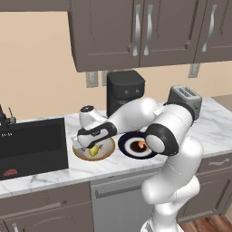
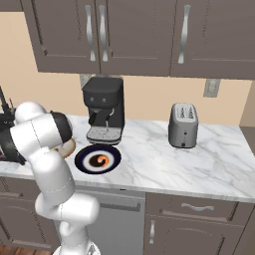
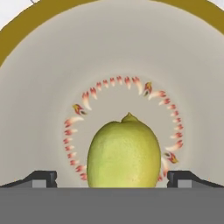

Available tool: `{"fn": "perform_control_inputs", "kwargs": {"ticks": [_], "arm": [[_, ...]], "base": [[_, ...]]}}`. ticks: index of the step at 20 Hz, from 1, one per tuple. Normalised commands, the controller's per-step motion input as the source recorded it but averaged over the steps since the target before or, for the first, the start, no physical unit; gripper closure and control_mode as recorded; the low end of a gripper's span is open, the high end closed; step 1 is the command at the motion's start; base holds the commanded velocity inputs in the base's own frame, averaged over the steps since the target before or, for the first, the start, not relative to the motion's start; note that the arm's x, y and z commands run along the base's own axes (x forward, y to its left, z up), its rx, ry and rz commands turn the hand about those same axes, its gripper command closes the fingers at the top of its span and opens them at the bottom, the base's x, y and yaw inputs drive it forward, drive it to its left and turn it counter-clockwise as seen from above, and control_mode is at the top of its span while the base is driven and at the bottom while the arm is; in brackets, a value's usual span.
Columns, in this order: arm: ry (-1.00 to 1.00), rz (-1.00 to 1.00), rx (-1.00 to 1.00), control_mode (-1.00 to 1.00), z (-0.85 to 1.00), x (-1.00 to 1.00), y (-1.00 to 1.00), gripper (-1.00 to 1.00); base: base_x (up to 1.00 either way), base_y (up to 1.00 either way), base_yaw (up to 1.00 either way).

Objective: Place the shrimp on the plate and place the lemon on the same plate.

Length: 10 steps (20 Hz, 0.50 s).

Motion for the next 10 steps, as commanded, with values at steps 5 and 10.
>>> {"fn": "perform_control_inputs", "kwargs": {"ticks": [5,10], "arm": [[0.0,-0.07,-0.03,-1.0,-0.06,-0.02,0.0,-1.0],[0.0,-0.08,-0.02,-1.0,-0.09,0.0,-0.02,-1.0]], "base": [[0.0,0.0,0.0],[0.0,0.0,0.0]]}}
